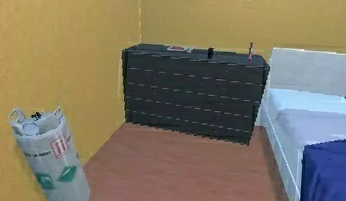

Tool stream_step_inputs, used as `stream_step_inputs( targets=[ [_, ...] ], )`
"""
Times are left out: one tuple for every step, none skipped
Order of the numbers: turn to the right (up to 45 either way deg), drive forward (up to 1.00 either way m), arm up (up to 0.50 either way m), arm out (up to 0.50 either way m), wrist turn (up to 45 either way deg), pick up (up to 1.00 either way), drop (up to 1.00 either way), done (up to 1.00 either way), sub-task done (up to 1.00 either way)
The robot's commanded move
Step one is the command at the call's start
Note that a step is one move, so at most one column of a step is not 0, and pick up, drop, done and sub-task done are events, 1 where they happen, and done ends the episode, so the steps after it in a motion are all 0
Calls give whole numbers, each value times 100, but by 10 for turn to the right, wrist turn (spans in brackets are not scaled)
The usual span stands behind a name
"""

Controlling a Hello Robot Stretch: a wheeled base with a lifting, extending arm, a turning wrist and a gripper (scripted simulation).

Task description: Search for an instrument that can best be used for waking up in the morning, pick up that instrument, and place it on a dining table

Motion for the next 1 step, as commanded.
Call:
stream_step_inputs(
  targets=[
    [180,0,0,0,0,0,0,0,0]
  ],
)
